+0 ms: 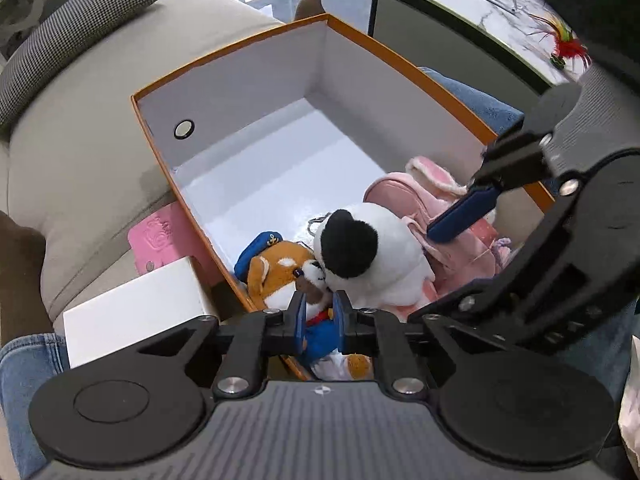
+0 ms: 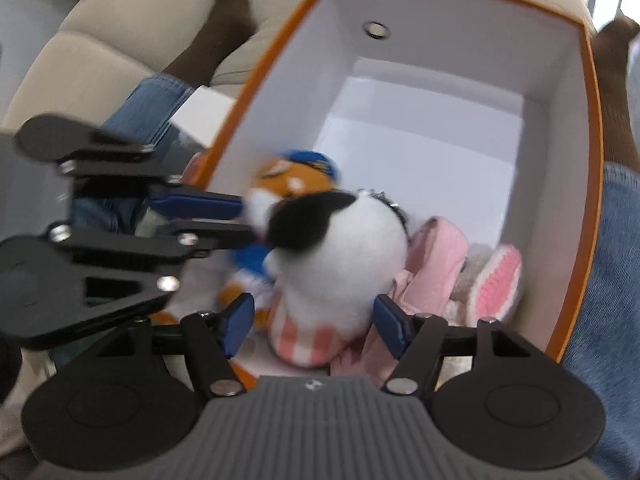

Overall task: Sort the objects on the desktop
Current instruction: 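Lower both plushes into the box and open both grippers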

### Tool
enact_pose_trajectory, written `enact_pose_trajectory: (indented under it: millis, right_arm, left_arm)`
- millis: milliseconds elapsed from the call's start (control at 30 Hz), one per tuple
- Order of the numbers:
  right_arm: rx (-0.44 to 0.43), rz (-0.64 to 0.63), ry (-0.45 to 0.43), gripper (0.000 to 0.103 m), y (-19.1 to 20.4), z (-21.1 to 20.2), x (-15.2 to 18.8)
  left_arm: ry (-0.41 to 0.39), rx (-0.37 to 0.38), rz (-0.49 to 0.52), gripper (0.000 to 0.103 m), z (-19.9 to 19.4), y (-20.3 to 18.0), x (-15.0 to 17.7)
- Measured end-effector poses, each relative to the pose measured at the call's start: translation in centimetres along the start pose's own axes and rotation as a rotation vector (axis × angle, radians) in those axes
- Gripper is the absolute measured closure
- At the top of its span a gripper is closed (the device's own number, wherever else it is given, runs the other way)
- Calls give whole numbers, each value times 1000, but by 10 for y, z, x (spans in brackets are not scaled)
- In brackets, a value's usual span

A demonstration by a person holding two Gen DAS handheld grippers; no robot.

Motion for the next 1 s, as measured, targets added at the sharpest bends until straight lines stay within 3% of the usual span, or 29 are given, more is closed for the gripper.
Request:
enact_pose_trajectory:
  millis: [167,433,667,800,1000]
  right_arm:
    - [125,-163,-37,39,19,-15,-4]
    - [192,-294,-65,40,19,-1,-28]
    - [136,-236,-20,47,4,16,-29]
    - [96,-225,5,48,-1,33,-32]
    - [105,-233,17,47,2,38,-33]
  left_arm:
    - [-46,28,-29,87,-17,12,-2]
    - [-102,61,-76,87,-32,28,-3]
    - [-155,102,-138,87,-48,47,8]
    - [-168,96,-188,87,-55,61,20]
    - [-172,67,-246,87,-65,80,41]
Point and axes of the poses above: each gripper's, at about its wrist camera, not at the fingertips, and z roughly the way its jaws point, y to its left, x to its underside, the point moved 4 cm from there along z, roughly the way its jaws point, and after that the axes turned 6 degrees about y, right-handed, at the moved point
